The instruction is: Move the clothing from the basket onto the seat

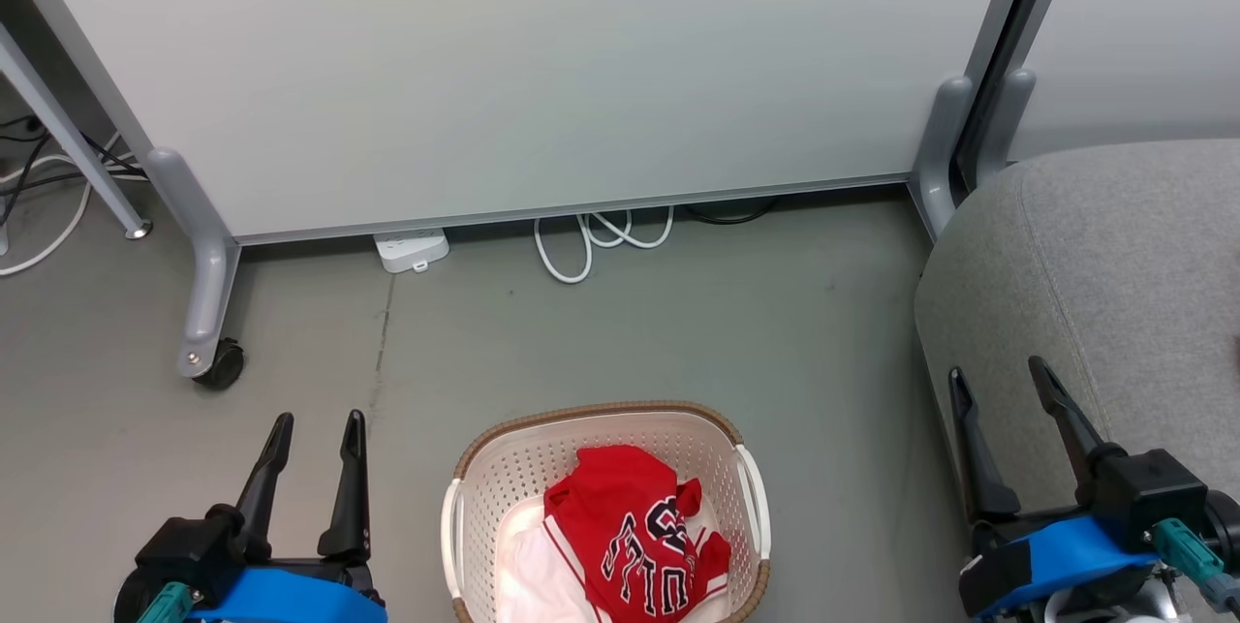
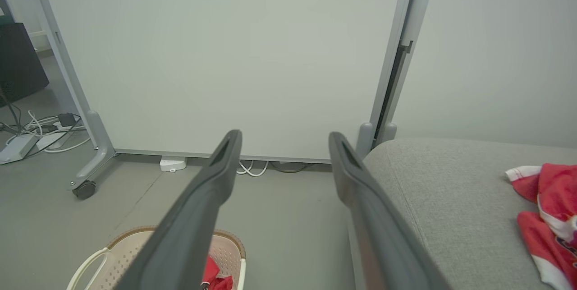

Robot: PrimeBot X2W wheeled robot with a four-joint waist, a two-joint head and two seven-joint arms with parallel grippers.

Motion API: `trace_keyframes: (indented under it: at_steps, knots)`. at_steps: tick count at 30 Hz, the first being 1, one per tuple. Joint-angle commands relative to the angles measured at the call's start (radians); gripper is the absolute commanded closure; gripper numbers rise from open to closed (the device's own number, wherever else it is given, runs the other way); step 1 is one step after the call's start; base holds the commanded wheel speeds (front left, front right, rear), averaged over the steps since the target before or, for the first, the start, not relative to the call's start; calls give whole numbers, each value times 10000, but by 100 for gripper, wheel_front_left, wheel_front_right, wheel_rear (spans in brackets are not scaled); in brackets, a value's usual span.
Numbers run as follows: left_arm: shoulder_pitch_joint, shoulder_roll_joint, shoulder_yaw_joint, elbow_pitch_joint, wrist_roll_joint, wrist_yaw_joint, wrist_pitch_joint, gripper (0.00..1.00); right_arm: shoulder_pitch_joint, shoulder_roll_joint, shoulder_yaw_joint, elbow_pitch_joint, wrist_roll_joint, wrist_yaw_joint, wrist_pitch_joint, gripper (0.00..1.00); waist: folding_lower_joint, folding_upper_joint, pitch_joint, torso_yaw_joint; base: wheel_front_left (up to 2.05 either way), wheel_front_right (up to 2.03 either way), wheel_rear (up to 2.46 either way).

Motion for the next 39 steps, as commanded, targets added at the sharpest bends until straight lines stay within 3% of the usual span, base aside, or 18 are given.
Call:
trace_keyframes:
  at_steps: [1, 14, 20, 31, 39]
  knots:
    - [134, 35, -47, 24, 56, -39, -29, 0, 207, 54, -23, -52, 88, -3, -2, 0, 0, 0, -47, 36, 0, 0, 0]
    - [251, -24, -165, 120, -17, -40, -30, 0, 294, 120, -18, -122, 93, -3, 144, 0, 0, 0, -158, 99, 0, 0, 0]
    - [88, -10, -201, 108, 2, -40, -30, 0, -152, 126, 167, -241, 111, -3, 124, 0, 0, 0, 323, -177, 0, 0, 0]
    - [-1138, 11, -330, 551, 8, -41, -30, 0, -2123, -95, 1280, -237, 170, -3, -107, 0, 0, 0, 2849, -1482, 0, 0, 0]
    - [-3035, 412, -876, 1602, 195, -41, -30, 0, -4484, -97, 2187, 229, 358, -3, -698, 0, 0, 0, 5367, -2940, 0, 0, 0]
